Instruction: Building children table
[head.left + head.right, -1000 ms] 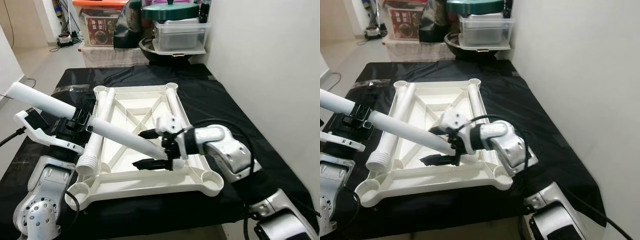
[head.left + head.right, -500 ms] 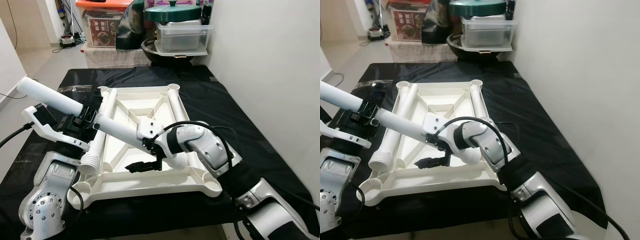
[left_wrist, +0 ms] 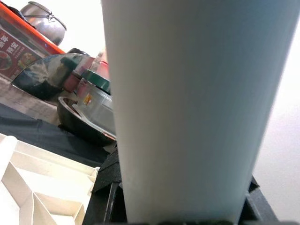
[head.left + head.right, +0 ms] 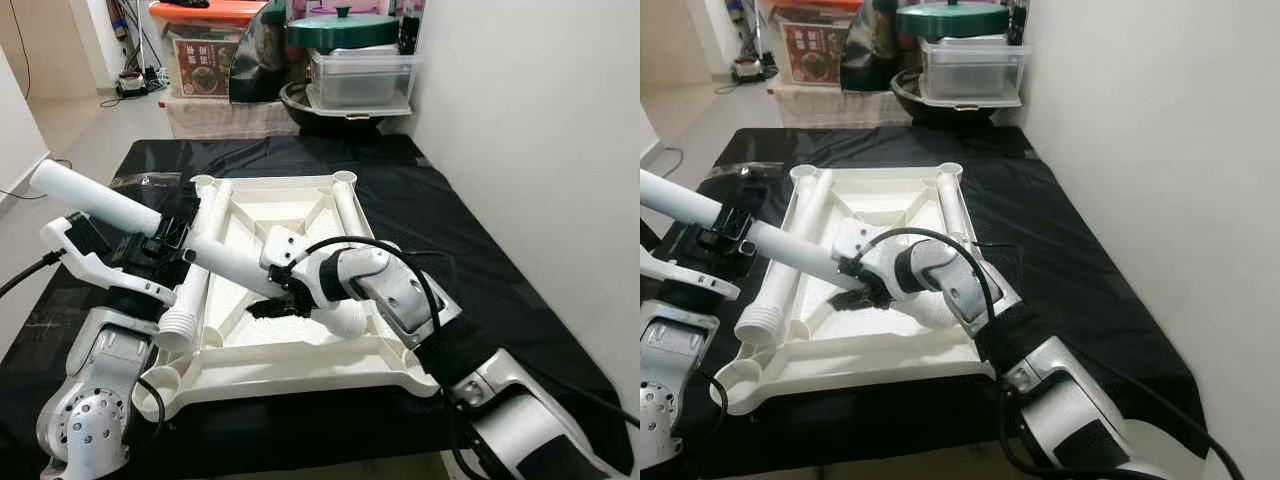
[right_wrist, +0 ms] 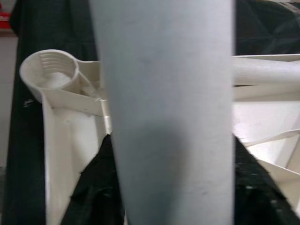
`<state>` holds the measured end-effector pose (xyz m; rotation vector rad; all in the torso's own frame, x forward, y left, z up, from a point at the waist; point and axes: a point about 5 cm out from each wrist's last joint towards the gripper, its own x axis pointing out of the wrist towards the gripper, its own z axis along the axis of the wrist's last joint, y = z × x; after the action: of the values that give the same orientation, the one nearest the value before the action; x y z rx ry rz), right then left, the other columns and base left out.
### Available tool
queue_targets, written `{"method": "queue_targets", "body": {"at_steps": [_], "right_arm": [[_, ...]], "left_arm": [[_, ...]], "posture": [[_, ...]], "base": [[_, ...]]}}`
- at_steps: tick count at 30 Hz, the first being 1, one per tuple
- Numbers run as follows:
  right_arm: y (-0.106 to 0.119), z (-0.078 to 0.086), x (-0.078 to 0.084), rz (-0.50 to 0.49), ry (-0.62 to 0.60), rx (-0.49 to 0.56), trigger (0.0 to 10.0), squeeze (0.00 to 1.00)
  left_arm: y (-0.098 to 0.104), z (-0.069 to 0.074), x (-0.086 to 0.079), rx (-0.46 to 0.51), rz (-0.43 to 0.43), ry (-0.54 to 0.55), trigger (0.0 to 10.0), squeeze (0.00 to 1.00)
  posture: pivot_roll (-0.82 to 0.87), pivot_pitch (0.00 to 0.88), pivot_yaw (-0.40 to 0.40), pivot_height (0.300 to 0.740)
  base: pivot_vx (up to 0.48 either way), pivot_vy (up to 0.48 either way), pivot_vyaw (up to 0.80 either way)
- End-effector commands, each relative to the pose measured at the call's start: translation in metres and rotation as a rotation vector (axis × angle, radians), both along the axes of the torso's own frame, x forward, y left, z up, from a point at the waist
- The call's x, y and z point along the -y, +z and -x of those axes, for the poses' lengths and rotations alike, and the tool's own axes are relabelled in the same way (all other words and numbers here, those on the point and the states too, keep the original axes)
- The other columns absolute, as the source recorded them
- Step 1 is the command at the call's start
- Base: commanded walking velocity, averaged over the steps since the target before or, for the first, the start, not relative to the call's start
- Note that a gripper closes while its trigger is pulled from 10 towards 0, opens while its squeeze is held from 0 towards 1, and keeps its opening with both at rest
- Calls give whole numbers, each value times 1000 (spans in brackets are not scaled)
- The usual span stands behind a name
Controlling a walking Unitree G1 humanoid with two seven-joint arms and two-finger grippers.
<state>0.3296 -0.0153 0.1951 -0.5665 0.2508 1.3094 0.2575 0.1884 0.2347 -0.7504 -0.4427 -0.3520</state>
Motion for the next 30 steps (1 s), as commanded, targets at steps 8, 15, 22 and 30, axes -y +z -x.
{"method": "queue_targets", "body": {"at_steps": [8, 15, 22, 30], "right_arm": [[-26, 24, -18, -19, 117, -155, 0, 0], [-24, 21, -12, -29, 101, -162, 0, 0], [-15, 11, 2, -74, 32, -169, 0, 0], [6, -14, 27, -183, -135, -140, 0, 0]], "left_arm": [[-7, -7, 16, -61, -25, -53, 5294, 0], [-5, -9, 13, -42, -48, -22, 10000, 1000], [23, 3, 5, 128, -12, -49, 10000, 1000], [59, 39, 9, 353, 40, -292, 10000, 1000]], "posture": [[20, 0, -48, 740], [18, 0, -41, 740], [20, 0, -39, 740], [22, 0, -39, 740]], "base": [[0, 0, 0], [0, 0, 0], [0, 0, 0], [0, 0, 0]]}}
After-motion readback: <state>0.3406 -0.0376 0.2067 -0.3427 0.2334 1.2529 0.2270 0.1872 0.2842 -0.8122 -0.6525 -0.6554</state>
